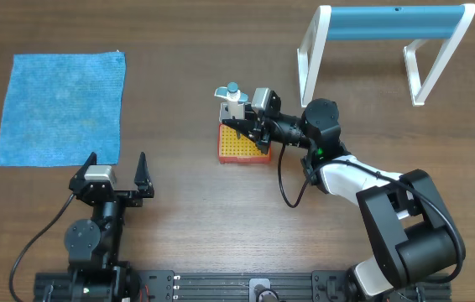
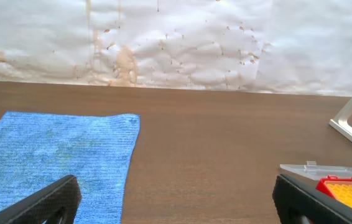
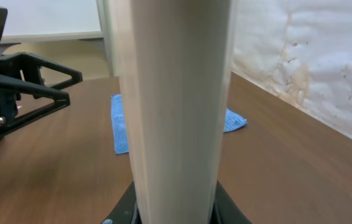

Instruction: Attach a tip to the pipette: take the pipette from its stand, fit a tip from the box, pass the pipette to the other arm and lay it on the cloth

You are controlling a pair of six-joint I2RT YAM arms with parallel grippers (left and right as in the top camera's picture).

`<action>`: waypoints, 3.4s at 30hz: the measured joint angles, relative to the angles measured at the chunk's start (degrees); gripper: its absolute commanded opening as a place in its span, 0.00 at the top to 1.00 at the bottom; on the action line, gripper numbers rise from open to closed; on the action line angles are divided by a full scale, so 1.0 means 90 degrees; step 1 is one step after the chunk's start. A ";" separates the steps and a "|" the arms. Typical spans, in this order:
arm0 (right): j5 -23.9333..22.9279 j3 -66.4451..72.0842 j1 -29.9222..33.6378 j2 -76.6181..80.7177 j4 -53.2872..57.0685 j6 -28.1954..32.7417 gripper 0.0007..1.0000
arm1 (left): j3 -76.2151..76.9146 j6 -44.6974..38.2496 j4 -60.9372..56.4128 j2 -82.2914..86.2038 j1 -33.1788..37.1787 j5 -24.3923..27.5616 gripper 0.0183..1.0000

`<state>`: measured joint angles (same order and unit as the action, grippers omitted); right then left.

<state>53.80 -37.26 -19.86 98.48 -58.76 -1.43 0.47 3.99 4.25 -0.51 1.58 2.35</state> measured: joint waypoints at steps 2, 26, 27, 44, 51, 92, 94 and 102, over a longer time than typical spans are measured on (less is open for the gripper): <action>-0.0005 0.0002 0.0075 0.0000 0.0005 0.0104 0.92 | 0.0000 0.0000 0.0000 0.0000 0.0000 0.0000 0.00; -0.0036 0.0005 0.0087 0.0418 -0.0163 0.0250 0.92 | 0.0000 0.0000 0.0000 0.0000 -0.0002 0.0000 0.00; -0.0036 0.0005 0.0087 0.0418 -0.0163 0.0250 0.93 | 0.0000 0.0000 0.0000 0.0000 -0.0002 0.0000 0.00; -0.0041 -0.0012 0.0087 0.0661 -0.0308 0.0248 0.92 | 0.0000 0.0000 0.0002 0.0000 -0.0002 0.0000 0.00; -0.0007 -0.0015 0.0087 0.0692 -0.0408 0.0245 0.93 | 0.0000 0.0000 0.0000 0.0000 0.0000 0.0000 0.00; -0.0828 -0.1613 0.0087 -0.2470 0.3298 -0.0760 0.93 | -0.0015 0.0102 -0.1766 -0.0058 0.0000 0.0049 0.00; -0.0826 -0.1613 0.0087 -0.2470 0.3298 -0.0845 0.93 | 0.0136 0.0248 -0.2084 -0.0282 0.0000 0.0046 0.00; -0.0214 -0.1630 0.0087 -0.2472 0.3257 -0.1902 0.92 | 0.3738 0.0729 -0.1821 -0.4588 0.0000 0.2137 0.00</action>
<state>51.88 -51.92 -19.07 76.23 -29.45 -18.55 34.11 10.55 -12.14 -41.80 1.58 21.58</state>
